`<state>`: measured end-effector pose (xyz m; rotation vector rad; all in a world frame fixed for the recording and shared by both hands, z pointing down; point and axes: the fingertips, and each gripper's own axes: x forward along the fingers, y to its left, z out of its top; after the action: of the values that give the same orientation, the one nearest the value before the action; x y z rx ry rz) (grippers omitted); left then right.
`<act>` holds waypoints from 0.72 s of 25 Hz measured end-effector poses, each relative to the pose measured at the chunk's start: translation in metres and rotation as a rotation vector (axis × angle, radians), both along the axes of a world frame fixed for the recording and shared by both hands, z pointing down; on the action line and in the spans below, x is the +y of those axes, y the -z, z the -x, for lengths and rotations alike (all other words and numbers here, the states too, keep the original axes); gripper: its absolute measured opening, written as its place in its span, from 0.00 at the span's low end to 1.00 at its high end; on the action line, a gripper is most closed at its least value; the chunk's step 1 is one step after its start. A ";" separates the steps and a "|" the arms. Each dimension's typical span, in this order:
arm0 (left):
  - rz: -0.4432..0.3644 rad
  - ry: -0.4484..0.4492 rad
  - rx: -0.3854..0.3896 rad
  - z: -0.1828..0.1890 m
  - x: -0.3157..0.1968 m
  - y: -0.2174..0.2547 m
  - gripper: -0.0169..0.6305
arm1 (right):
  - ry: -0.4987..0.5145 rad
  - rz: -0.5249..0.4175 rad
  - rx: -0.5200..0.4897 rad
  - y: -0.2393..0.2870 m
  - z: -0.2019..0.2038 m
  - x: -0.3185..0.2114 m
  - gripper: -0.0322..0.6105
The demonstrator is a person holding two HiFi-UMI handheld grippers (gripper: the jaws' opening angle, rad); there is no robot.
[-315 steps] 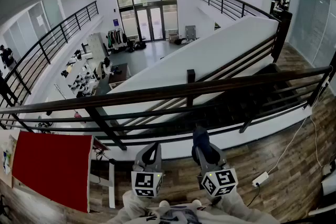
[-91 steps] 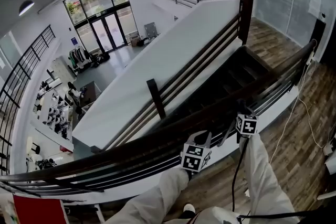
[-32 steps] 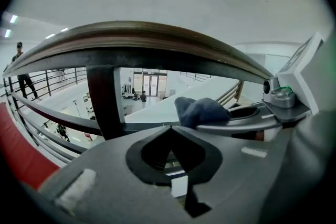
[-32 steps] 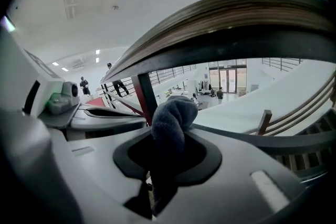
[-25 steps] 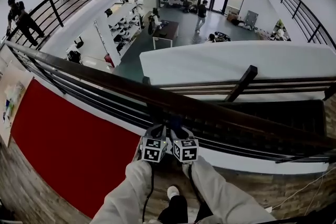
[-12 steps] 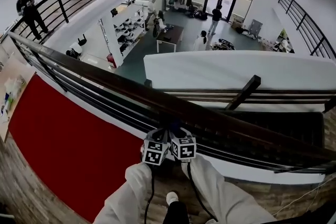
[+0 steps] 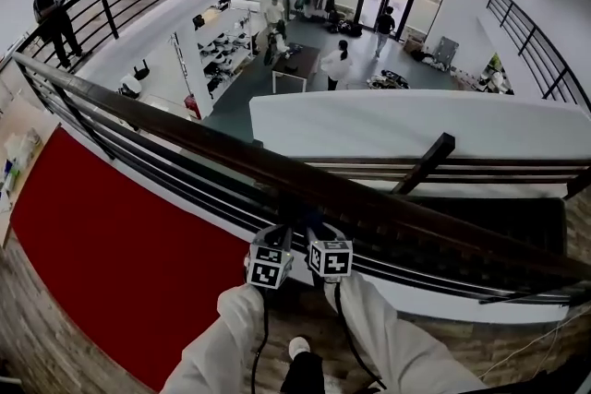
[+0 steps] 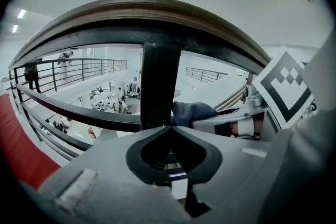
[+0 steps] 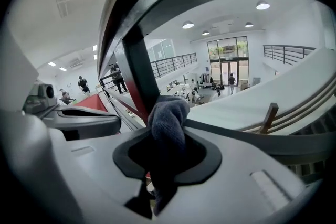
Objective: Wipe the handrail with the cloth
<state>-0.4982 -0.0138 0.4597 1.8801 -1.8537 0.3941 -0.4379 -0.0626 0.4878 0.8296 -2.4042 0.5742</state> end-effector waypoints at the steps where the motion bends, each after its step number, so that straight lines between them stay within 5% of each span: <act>1: -0.003 -0.003 0.002 -0.002 -0.002 -0.001 0.03 | -0.001 -0.007 0.004 -0.001 -0.004 -0.002 0.18; 18: 0.041 -0.032 -0.016 -0.098 -0.010 -0.027 0.03 | -0.010 -0.040 -0.004 -0.008 -0.104 -0.028 0.19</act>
<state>-0.4001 -0.0241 0.4868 1.8872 -1.8141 0.4558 -0.3340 -0.0906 0.4963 0.8586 -2.4240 0.5343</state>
